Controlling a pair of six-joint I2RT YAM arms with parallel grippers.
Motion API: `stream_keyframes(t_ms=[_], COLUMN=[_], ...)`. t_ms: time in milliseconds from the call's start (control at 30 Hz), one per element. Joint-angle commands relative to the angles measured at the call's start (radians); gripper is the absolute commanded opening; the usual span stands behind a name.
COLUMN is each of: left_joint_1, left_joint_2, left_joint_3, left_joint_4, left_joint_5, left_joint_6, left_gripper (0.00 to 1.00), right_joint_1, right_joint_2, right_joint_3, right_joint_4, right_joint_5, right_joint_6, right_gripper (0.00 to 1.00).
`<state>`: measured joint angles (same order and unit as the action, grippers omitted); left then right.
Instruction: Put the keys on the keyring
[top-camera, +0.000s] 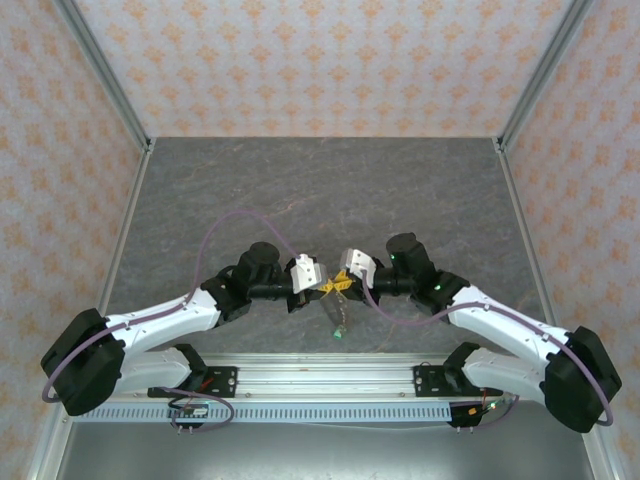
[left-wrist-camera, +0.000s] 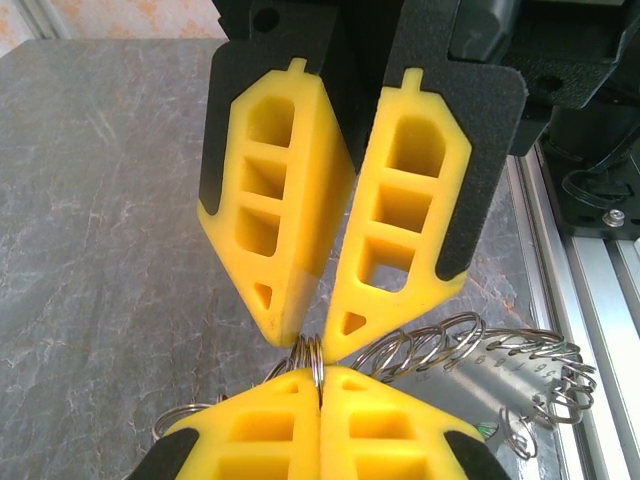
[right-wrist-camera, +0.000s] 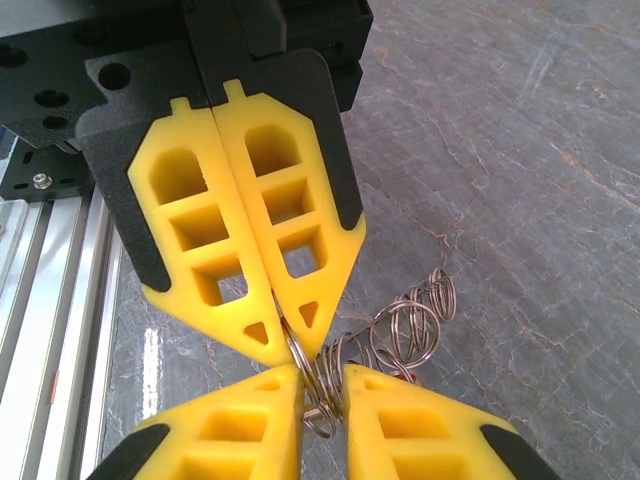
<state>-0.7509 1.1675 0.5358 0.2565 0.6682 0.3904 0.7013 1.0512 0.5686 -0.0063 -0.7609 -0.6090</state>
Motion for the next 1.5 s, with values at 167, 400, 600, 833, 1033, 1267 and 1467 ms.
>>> stream_keyframes(t_ms=[167, 400, 600, 833, 1033, 1267, 1467], left_joint_1=[-0.001, -0.002, -0.004, -0.004, -0.004, -0.004, -0.004], left_joint_2=[-0.024, -0.002, 0.034, 0.069, 0.082, 0.071, 0.059], left_joint_3=[0.026, 0.045, 0.092, 0.132, 0.142, 0.085, 0.043], left_joint_4=[0.066, -0.049, -0.203, -0.216, -0.219, -0.133, -0.056], left_joint_5=[0.021, -0.045, -0.102, -0.093, -0.09, -0.156, -0.198], left_joint_6=[0.005, 0.062, 0.128, 0.147, 0.153, 0.062, -0.126], left_gripper=[0.0, 0.07, 0.13, 0.14, 0.05, 0.0, 0.08], right_joint_1=[-0.001, 0.001, 0.029, 0.066, 0.072, 0.046, 0.024], right_joint_2=[0.023, 0.035, 0.054, 0.073, 0.082, 0.045, -0.043], right_joint_3=[0.015, 0.098, 0.18, 0.247, 0.239, 0.08, 0.008], right_joint_4=[-0.015, -0.129, -0.272, -0.349, -0.338, -0.076, -0.246], right_joint_5=[0.007, -0.002, 0.079, 0.132, 0.156, 0.448, 0.734], right_joint_6=[-0.032, -0.031, -0.051, -0.064, -0.061, 0.389, 1.001], right_gripper=[0.1, 0.0, 0.0, 0.0, 0.0, 0.09, 0.24])
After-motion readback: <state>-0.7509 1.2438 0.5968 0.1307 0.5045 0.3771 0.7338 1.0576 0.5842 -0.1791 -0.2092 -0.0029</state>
